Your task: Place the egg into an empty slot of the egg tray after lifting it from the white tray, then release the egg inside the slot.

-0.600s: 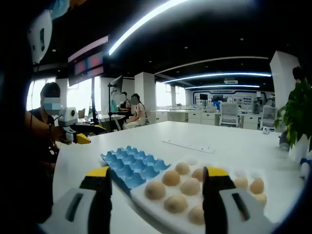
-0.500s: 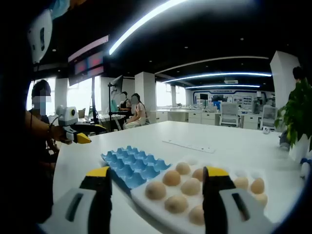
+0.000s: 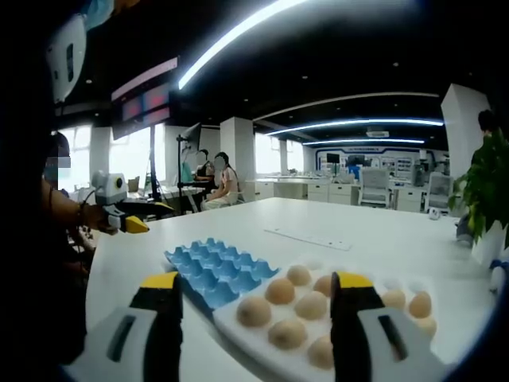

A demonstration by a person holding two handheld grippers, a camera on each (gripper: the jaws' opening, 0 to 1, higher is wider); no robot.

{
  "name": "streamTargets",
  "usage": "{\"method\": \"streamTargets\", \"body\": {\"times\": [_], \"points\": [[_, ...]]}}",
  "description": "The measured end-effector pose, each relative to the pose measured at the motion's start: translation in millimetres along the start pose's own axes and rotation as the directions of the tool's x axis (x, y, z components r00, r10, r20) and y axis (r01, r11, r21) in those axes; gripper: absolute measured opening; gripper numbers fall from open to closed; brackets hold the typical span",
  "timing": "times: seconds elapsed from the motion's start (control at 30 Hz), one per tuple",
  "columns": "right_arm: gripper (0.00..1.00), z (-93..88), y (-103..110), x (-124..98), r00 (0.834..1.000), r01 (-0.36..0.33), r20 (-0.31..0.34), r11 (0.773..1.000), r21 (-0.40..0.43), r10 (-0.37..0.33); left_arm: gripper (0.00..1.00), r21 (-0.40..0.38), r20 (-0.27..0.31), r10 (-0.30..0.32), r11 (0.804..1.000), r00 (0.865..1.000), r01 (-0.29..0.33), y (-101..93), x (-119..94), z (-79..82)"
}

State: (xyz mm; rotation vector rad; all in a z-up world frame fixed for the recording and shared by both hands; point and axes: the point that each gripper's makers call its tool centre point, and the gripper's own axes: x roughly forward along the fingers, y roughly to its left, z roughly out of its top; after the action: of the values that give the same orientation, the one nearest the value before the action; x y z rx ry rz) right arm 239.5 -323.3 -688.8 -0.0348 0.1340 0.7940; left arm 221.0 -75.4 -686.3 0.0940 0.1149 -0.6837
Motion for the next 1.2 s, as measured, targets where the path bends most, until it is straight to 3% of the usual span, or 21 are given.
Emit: {"method": "streamTargets", "body": {"times": [0.6,0.8,1.03,1.2], "points": [[0.78,-4.7,-0.6,1.5,1.000,0.007,-0.019,1.000,-0.004,-0.007,0.71,-0.002,0.003,0.014,1.000,1.000,-0.014,3.4,-0.1,0.7],[0.79,-4.2,-6.7,-0.3,0.999,0.041,-0.011,0.999,-0.031,-0.042,0.70,-0.007,0.007,0.012,1.000,1.000,-0.012,3.3,-0.4,1.2],[0.78,-11.4,-6.4,-0.6,0.998,0.041,-0.042,0.999,-0.025,-0.043,0.68,-0.009,0.001,0.008,1.000,1.000,-0.008,2.5,0.0,-0.4],[0.65,-19.5,1.3,0.6,0.997,0.004,-0.077,1.000,0.028,-0.002,0.69,-0.013,0.007,0.014,1.000,1.000,-0.014,3.6,-0.3,0.4]]}}
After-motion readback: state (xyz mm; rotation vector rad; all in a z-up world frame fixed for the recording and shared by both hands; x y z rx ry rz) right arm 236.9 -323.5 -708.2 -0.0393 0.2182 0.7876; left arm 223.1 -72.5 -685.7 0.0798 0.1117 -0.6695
